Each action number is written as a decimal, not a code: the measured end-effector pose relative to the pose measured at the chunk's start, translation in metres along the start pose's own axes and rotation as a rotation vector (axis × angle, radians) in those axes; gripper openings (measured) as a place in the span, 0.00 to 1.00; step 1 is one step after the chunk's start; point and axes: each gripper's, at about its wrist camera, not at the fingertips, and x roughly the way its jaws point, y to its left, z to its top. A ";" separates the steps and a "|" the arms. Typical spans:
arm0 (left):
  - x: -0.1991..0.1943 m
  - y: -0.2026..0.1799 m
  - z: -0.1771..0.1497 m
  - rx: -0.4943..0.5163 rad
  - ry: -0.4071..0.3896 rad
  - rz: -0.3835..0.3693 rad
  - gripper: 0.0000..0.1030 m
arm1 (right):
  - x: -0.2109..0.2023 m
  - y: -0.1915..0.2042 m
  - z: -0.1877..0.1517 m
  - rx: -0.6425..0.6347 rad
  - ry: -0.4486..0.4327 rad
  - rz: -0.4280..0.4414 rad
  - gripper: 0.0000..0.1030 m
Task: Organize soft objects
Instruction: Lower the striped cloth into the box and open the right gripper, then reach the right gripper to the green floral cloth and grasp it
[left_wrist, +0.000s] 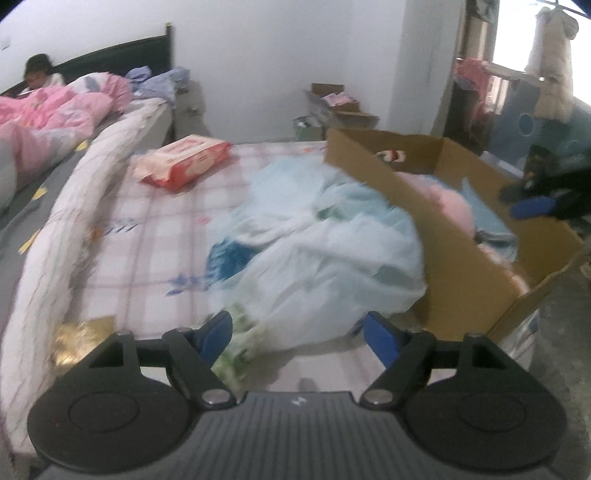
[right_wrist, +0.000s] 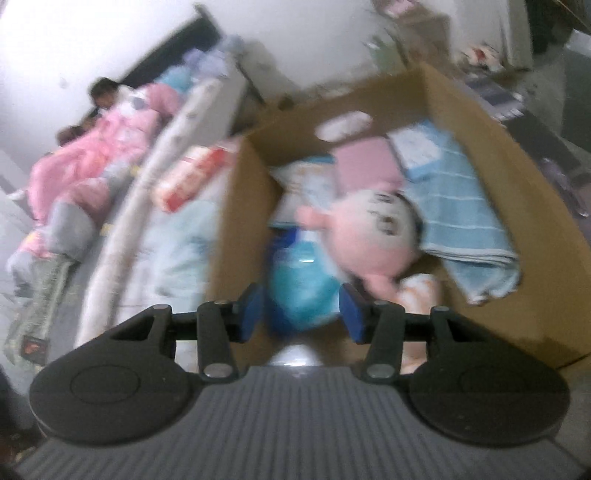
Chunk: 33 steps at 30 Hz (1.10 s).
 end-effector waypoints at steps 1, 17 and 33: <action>-0.002 0.004 -0.003 -0.003 0.002 0.010 0.77 | -0.003 0.010 -0.003 -0.006 -0.014 0.023 0.44; -0.024 0.058 -0.038 -0.081 0.005 0.146 0.78 | 0.065 0.173 -0.049 -0.201 0.138 0.291 0.47; 0.038 0.038 -0.038 0.083 0.012 0.067 0.63 | 0.167 0.197 -0.098 -0.104 0.340 0.247 0.45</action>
